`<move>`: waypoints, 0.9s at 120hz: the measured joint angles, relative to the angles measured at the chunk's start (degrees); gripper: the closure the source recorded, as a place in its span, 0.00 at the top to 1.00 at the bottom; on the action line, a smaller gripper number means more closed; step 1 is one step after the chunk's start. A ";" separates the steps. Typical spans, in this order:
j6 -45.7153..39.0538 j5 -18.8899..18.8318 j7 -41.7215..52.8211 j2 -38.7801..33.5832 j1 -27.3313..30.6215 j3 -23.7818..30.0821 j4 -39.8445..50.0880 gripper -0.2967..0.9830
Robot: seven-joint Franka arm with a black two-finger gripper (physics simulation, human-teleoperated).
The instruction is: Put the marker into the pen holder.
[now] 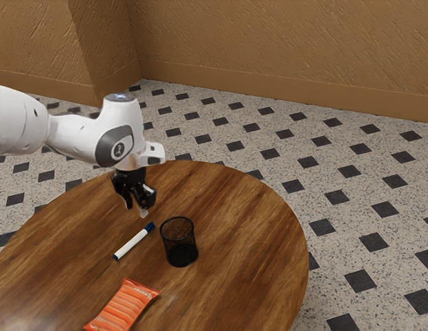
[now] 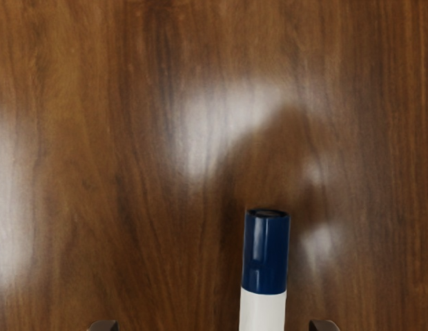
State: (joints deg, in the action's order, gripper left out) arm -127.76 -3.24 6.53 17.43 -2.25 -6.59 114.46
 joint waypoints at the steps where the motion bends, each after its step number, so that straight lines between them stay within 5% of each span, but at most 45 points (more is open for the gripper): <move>1: -0.03 0.02 -0.20 0.19 -0.02 0.01 -0.04 0.47; 77: -1.34 1.05 -9.62 5.96 -0.48 0.51 -0.54 0.39; 108: -1.38 1.32 -11.43 6.34 -0.42 0.45 -0.49 0.25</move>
State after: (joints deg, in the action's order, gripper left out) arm -129.14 -1.93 -4.90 23.77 -2.66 -6.14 113.97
